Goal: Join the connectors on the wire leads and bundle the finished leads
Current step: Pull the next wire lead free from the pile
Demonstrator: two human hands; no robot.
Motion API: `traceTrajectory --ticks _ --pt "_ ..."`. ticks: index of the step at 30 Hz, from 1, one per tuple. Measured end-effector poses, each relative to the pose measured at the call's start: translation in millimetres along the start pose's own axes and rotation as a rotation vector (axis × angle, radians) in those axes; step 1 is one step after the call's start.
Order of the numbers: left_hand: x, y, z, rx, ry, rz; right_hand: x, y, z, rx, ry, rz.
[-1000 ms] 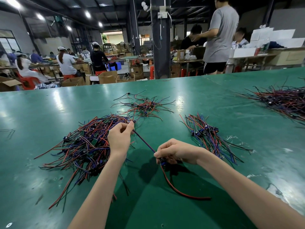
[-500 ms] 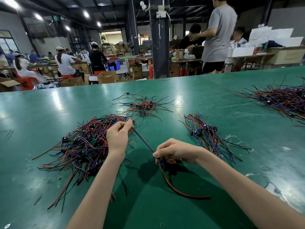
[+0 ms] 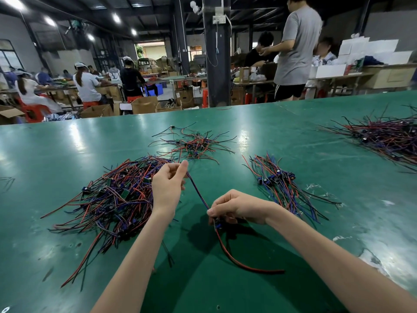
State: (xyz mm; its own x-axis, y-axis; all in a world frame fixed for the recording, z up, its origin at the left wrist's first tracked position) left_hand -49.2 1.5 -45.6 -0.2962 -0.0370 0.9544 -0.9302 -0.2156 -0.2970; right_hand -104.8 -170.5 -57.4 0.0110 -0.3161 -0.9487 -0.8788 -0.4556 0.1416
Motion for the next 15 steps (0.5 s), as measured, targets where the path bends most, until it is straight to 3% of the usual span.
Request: traceTrajectory --ticks 4,9,15 --pt "-2.7 6.1 8.3 -0.107 -0.008 -0.052 1.6 -4.0 -3.2 0.138 -0.047 -0.015" --pt "-7.0 25.2 27.0 -0.363 -0.042 -0.11 4.1 -8.7 -3.6 0.299 -0.151 -0.048" --pt "-8.0 31.2 30.2 -0.379 -0.013 -0.167 5.1 -9.4 -3.1 0.31 -0.137 -0.055"
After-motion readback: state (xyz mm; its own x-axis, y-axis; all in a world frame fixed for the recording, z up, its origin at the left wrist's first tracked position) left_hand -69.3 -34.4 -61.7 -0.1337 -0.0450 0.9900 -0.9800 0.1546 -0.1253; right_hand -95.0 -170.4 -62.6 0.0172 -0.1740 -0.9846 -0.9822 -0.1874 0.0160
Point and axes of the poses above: each hand's wrist, its own y-axis away from the middle knuckle, its own z-axis out of the palm, x = y × z, the point moved 2 cm from there along -y, towards the middle knuckle, and after that the axes turned 2 degrees about x, right-handed, at the moved point
